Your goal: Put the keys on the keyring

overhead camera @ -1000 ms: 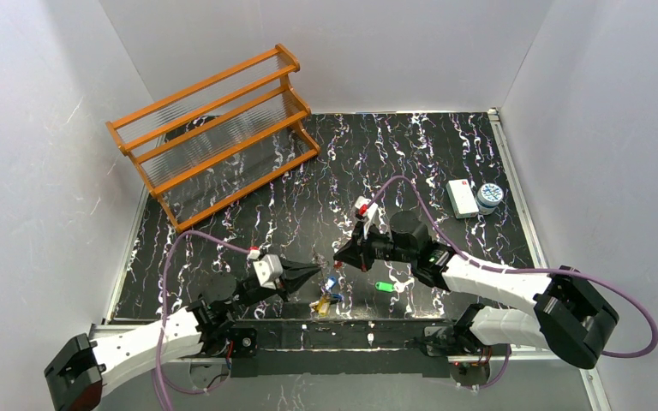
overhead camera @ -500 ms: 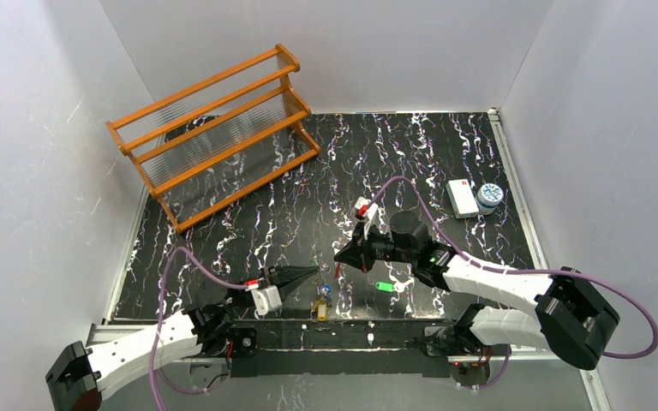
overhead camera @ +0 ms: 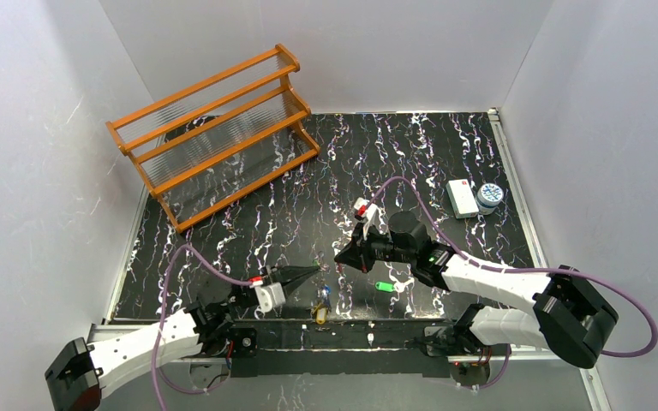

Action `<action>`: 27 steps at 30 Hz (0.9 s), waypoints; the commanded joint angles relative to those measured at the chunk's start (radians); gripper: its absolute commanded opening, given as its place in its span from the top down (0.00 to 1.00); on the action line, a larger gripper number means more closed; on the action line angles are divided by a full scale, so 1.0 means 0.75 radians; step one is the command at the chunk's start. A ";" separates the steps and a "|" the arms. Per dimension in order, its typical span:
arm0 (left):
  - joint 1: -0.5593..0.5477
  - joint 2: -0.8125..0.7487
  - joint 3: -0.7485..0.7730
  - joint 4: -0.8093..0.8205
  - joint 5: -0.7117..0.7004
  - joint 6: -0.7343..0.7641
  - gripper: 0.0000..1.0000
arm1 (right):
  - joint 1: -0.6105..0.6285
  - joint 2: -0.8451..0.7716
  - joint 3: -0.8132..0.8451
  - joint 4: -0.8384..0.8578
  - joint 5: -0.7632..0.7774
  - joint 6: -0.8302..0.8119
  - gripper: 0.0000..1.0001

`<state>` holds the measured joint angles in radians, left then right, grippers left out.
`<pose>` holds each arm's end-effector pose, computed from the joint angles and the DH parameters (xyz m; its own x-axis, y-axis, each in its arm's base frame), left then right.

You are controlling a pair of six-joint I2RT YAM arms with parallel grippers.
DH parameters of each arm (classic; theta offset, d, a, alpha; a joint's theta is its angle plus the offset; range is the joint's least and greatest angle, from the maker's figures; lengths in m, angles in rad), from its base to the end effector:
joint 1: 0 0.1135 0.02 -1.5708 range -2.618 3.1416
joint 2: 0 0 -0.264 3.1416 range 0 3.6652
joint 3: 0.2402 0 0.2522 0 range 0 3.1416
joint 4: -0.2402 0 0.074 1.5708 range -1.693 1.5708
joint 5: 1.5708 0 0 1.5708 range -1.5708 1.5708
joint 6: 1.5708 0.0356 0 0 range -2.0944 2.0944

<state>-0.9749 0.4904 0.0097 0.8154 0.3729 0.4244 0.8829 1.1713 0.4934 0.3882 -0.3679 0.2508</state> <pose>0.0641 -0.1176 0.2130 0.5649 -0.1498 -0.8114 0.8025 0.3287 0.4980 0.1479 0.2001 0.2192 -0.4089 -0.1328 -0.9028 -0.8653 0.3707 0.3374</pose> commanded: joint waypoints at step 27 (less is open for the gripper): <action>-0.005 0.236 0.060 -0.071 -0.888 -1.349 1.00 | -0.005 0.099 0.226 0.063 -0.186 0.190 0.99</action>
<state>-0.9749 0.6899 0.0158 0.7753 -0.3298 -0.6594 0.8829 1.2472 0.6044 0.3759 -0.4900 0.3752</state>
